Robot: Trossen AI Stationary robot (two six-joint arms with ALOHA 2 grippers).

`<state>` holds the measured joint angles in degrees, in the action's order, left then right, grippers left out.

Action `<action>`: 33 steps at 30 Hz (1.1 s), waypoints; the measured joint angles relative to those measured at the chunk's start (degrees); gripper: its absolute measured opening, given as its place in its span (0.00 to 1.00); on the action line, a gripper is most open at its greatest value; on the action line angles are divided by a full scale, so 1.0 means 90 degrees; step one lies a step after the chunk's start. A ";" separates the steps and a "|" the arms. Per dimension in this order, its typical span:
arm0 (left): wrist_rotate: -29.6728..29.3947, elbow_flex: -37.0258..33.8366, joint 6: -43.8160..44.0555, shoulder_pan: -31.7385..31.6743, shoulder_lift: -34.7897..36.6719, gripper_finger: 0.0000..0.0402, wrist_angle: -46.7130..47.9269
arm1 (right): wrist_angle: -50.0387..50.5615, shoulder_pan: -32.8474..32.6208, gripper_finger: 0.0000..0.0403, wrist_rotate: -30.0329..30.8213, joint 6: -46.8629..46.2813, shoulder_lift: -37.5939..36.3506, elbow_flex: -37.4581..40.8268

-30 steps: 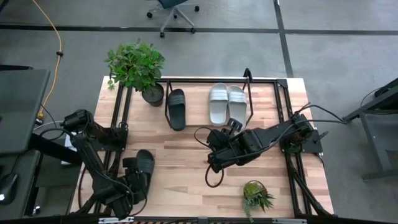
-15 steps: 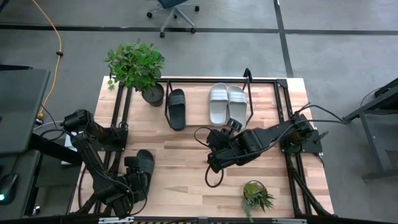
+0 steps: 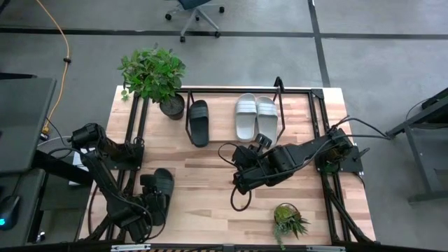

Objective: Pick and place slides into the shelf
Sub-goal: Put the black slipper on the shelf

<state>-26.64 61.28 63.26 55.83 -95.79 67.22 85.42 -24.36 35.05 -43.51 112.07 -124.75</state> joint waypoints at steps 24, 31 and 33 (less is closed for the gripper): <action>0.0001 -0.0500 0.0027 0.0002 0.0000 0.31 -0.0131 | -0.0151 0.0000 0.28 0.0005 -0.0019 0.0000 0.0000; -0.0001 -0.0498 0.0036 0.0002 0.0000 0.17 -0.0139 | -0.0255 0.0000 0.28 0.0056 -0.0019 0.0000 0.0000; -0.0001 -0.0495 0.0036 0.0002 0.0002 0.12 -0.0138 | -0.0278 0.0000 0.28 0.0056 -0.0019 0.0000 0.0000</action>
<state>-26.65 56.82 63.59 55.86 -95.77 65.98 82.93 -24.36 35.55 -43.68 112.07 -124.75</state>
